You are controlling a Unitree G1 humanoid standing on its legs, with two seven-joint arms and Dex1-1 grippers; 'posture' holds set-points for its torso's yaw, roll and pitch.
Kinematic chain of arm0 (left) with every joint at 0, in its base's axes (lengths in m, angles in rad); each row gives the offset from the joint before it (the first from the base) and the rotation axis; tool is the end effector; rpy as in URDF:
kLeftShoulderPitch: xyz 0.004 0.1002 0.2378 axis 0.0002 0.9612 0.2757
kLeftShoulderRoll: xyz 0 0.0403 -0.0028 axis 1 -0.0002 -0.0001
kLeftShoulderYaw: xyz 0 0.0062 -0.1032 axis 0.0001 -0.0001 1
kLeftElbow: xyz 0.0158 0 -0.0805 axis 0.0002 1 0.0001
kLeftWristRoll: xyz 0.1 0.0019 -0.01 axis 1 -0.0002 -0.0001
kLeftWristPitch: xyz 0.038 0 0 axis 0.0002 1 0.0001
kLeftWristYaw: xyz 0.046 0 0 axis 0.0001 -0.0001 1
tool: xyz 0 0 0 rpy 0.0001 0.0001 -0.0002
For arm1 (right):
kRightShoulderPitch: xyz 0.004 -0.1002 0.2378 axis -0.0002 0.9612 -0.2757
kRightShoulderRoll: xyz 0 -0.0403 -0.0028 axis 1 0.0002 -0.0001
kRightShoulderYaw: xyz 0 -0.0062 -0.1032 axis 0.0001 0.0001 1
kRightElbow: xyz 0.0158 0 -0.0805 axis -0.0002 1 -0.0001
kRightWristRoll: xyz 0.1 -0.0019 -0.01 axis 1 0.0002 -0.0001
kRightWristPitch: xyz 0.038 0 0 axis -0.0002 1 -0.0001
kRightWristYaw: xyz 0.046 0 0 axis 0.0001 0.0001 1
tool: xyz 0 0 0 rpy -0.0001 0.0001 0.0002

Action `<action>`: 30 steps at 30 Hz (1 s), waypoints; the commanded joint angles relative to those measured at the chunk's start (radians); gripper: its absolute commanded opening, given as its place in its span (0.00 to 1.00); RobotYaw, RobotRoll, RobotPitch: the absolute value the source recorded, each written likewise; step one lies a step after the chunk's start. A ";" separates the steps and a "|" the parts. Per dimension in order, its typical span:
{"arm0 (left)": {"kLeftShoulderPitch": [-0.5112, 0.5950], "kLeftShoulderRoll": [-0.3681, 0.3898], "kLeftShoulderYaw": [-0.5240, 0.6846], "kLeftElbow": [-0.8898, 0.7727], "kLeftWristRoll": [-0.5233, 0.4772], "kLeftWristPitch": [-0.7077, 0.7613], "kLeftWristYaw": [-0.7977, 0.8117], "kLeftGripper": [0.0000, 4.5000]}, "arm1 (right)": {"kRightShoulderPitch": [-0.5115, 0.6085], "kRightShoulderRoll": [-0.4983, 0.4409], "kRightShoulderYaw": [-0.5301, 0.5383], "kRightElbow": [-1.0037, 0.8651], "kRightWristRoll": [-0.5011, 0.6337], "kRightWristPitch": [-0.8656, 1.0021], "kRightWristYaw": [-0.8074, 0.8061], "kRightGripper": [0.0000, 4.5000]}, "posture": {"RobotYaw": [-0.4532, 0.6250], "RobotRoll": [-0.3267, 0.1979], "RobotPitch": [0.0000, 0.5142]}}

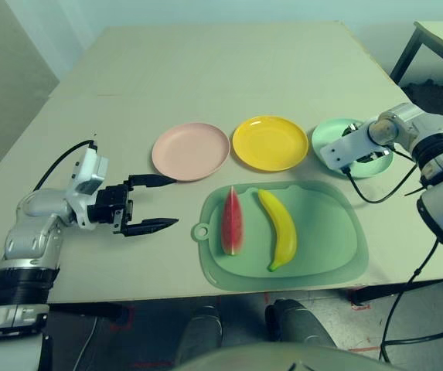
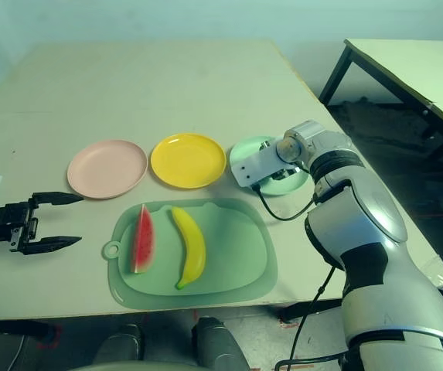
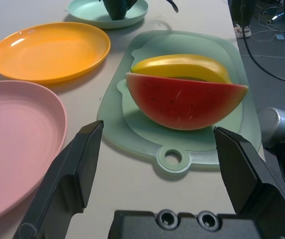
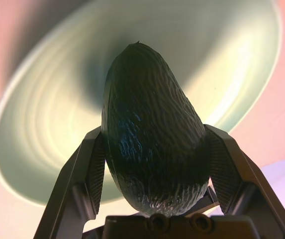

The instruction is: Place the fruits into color-matched plates.

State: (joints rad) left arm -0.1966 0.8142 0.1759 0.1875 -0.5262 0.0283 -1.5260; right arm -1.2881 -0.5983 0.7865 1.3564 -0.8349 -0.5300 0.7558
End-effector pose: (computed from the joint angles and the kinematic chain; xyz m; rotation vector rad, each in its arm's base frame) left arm 0.2287 0.3241 0.1474 0.2824 0.0803 -1.2877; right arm 0.3646 -0.2216 0.1971 -1.8780 0.6180 0.9609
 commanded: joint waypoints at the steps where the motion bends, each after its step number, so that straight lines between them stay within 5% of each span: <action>1: -0.017 0.009 0.004 -0.001 0.000 0.007 0.001 1.00 | -0.003 0.010 -0.022 0.005 0.005 0.001 -0.011 0.94 | 0.39 0.62 0.13; 10: -0.079 -0.012 -0.030 0.057 0.017 -0.007 -0.020 1.00 | -0.070 -0.039 -0.036 -0.011 0.000 -0.064 0.042 0.99 | 0.36 0.62 0.14; 17: -0.108 -0.012 -0.037 0.088 0.021 -0.010 -0.038 1.00 | -0.173 -0.087 -0.080 -0.101 0.089 -0.344 0.303 0.99 | 0.34 0.62 0.16; 21: -0.108 -0.010 -0.039 0.092 0.022 -0.007 -0.045 1.00 | -0.122 -0.069 -0.146 -0.284 0.357 -0.498 0.576 0.99 | 0.33 0.62 0.16; 25: -0.111 -0.012 -0.040 0.093 0.023 -0.004 -0.043 1.00 | 0.026 -0.109 -0.140 -0.643 0.648 -0.408 0.791 0.99 | 0.33 0.62 0.17; 30: -0.105 -0.010 -0.034 0.091 0.023 -0.001 -0.032 1.00 | 0.133 -0.167 -0.118 -0.914 0.772 -0.304 0.859 0.99 | 0.34 0.62 0.16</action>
State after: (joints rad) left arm -0.3064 0.8022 0.1396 0.2782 -0.5118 0.0265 -1.5623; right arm -1.1674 -0.7475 0.6520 0.5055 -0.0979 -0.8549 1.5986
